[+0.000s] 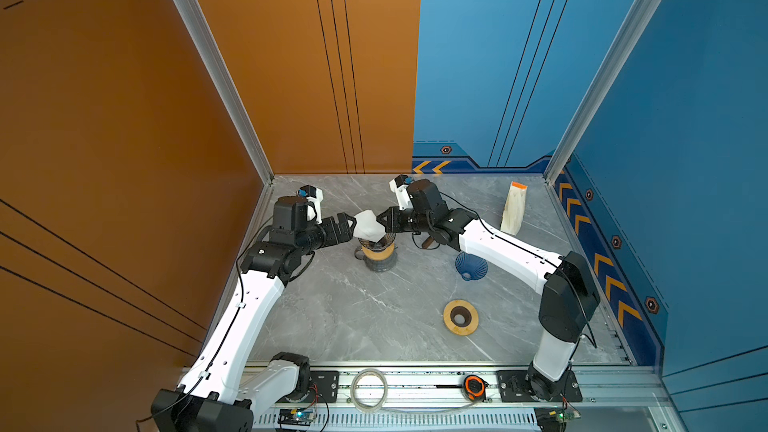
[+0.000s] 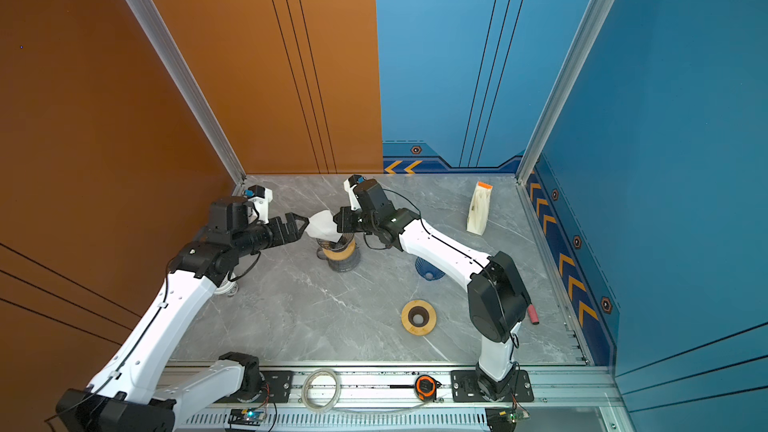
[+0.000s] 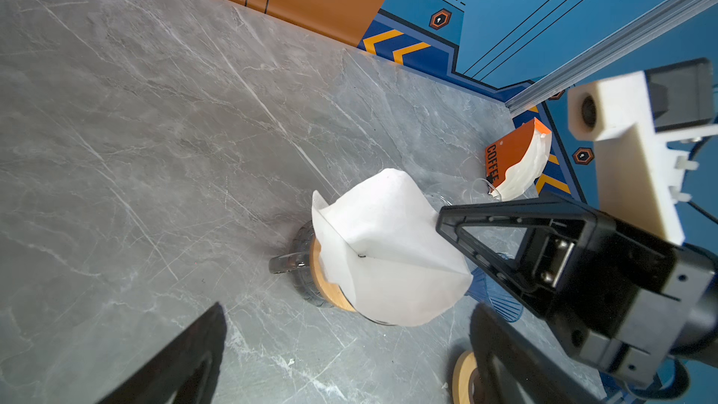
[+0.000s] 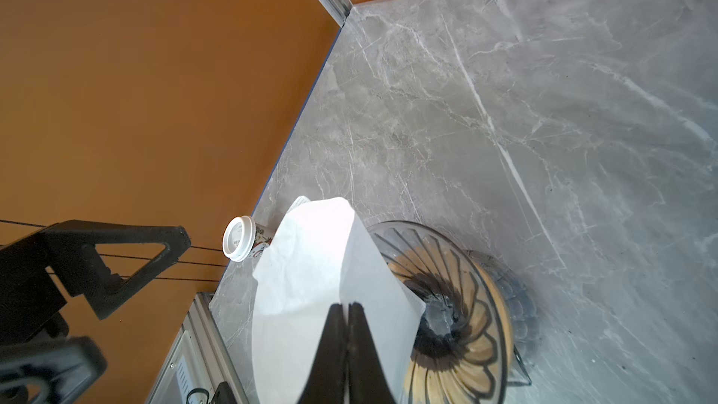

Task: Place the coffee filter in the dripper
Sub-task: 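Carry the filter over the glass dripper while the left gripper moves toward it, then grasp the filter's other edge with the left gripper beside the right gripper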

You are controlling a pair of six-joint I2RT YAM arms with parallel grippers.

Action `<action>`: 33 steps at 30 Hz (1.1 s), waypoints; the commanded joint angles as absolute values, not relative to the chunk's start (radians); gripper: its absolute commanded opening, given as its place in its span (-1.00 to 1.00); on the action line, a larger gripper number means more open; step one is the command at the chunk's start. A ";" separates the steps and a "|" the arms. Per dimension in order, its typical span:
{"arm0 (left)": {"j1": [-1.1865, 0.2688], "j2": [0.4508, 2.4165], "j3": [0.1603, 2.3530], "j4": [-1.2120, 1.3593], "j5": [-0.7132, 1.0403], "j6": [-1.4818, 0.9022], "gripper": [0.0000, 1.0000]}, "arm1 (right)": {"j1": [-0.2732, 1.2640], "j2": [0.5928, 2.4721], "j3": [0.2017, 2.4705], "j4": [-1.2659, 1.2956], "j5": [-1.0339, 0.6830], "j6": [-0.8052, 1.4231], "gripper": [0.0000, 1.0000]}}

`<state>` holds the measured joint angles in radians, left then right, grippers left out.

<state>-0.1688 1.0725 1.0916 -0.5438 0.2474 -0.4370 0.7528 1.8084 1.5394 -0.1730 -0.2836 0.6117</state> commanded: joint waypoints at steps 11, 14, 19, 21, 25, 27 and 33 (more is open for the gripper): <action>-0.179 1.134 1.087 -0.560 0.326 -0.468 0.98 | 0.753 1.704 1.407 -0.044 -0.211 0.620 -1.00; -0.199 1.161 1.095 -0.559 0.329 -0.469 1.00 | 0.753 1.699 1.400 -0.048 -0.207 0.618 -1.00; -0.221 1.192 1.108 -0.560 0.330 -0.479 0.94 | 0.753 1.691 1.399 -0.054 -0.206 0.611 -0.90; -0.226 1.200 1.112 -0.560 0.330 -0.483 0.91 | 0.753 1.689 1.402 -0.060 -0.206 0.608 -0.86; -0.231 1.214 1.117 -0.559 0.330 -0.491 0.86 | 0.752 1.686 1.417 -0.104 -0.201 0.588 -0.75; -0.233 1.223 1.116 -0.560 0.334 -0.494 0.84 | 0.752 1.684 1.430 -0.132 -0.197 0.571 -0.67; -0.236 1.250 1.126 -0.560 0.342 -0.500 0.75 | 0.752 1.689 1.495 -0.253 -0.166 0.498 -0.51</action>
<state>-0.2253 1.2388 1.0946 -0.5438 0.3161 -0.4957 0.7528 1.7180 1.4326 -0.1635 -0.2020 0.5587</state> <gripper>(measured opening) 0.880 0.235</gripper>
